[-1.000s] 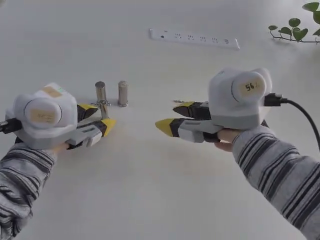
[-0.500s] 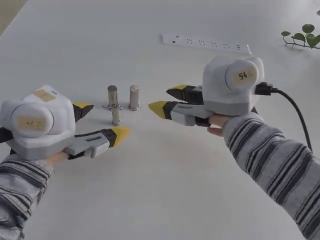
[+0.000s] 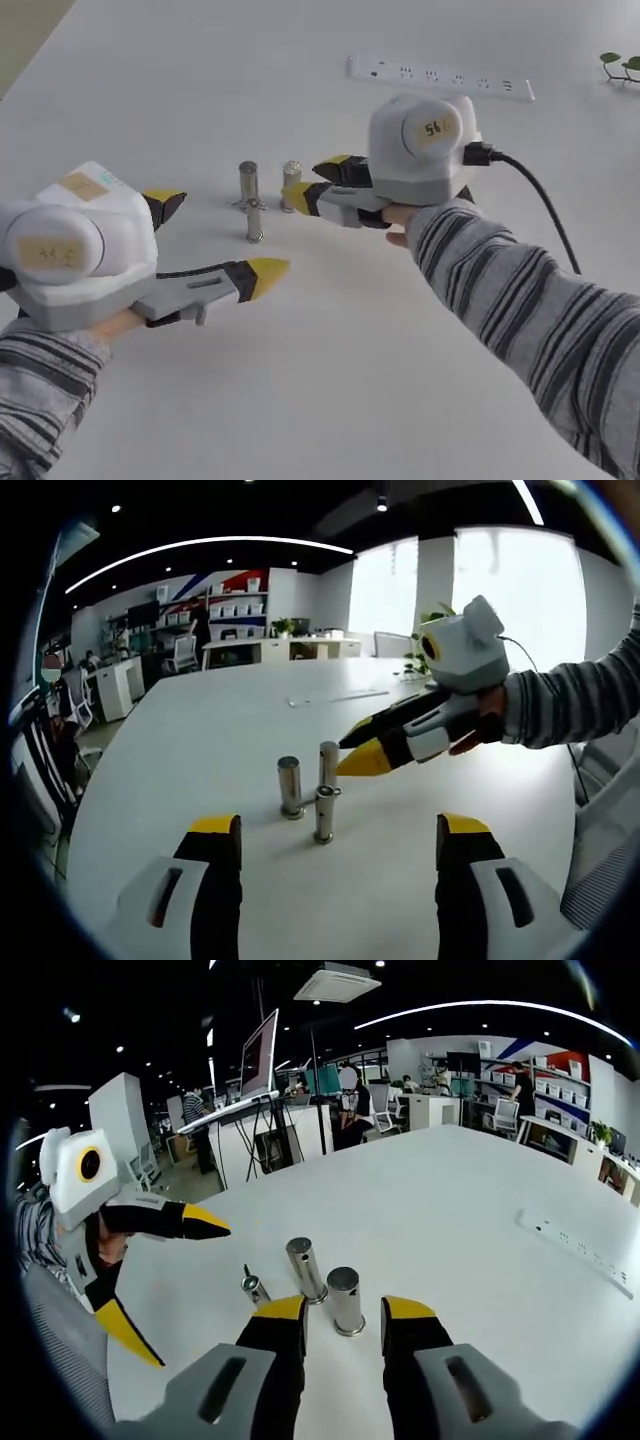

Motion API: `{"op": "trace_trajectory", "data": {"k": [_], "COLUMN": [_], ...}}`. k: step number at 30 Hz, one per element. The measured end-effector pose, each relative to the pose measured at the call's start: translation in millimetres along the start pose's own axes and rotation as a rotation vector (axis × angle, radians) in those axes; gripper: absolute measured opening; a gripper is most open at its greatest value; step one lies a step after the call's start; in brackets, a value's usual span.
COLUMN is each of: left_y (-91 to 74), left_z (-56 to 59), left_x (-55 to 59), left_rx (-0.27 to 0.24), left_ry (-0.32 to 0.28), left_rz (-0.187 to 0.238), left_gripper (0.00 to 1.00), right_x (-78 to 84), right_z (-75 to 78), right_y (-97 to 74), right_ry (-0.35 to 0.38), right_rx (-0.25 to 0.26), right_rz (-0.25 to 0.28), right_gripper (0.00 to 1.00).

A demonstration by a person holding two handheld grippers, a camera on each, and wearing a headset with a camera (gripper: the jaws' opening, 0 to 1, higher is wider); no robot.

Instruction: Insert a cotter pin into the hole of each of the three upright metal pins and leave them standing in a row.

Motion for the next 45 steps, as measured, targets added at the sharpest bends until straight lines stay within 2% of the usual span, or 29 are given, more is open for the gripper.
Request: {"op": "trace_trajectory", "data": {"k": [2, 7, 15, 18, 25, 34, 40, 42, 45], "left_y": [0.0, -0.8, -5.2, -7.7, -9.3, -13.0, -16.4, -17.6, -19.9], "left_z": [-0.2, 1.4, 2.5, 3.0, 3.5, 4.5, 10.0, 11.7, 14.5], "left_x": [1.3, 4.8, 5.8, 5.4, 12.2, 9.6, 8.4, 7.8, 6.5], "left_rx": [-0.01, -0.008, -0.015, -0.017, -0.023, -0.027, -0.02, -0.019, -0.018], "left_ry": [0.015, 0.003, -0.011, -0.012, -0.024, -0.025, -0.028, -0.03, -0.034], "left_rz": [-0.003, -0.012, -0.013, -0.01, -0.03, -0.016, -0.014, -0.011, -0.005], "left_gripper": [0.79, 0.82, 0.84, 0.84, 0.84, 0.85, 0.85, 0.86, 0.86], "right_x": [-0.5, -1.6, 7.5, 7.8, 6.1, 10.8, 17.6, 20.1, 24.6], "right_z": [0.3, -0.5, -4.1, -4.8, -7.2, -9.2, -14.8, -12.4, -18.1], "right_y": [3.8, 10.3, 14.2, 14.8, 13.5, 0.6, -17.0, -21.2, -31.1], "right_ry": [-0.008, -0.017, 0.018, 0.04, -0.001, -0.047, -0.038, -0.039, -0.045], "right_rx": [0.0, -0.004, -0.001, 0.007, 0.023, 0.06, 0.065, 0.068, 0.067], "right_rz": [0.002, 0.003, -0.017, -0.001, -0.007, -0.042, -0.04, -0.042, -0.043], "right_gripper": [0.21, 0.16, 0.1, 0.1, 0.08, 0.08, 0.08, 0.08, 0.08]}}
Point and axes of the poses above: the centre of the closed fingertips' face, and the gripper's own axes: y roughly forward along the fingers, z roughly to its right, x roughly out of its underside, the point moved 5 cm from there along -y, roughly backward along the fingers, and after that the axes turned 1 degree about -y, right-handed, at the moved point
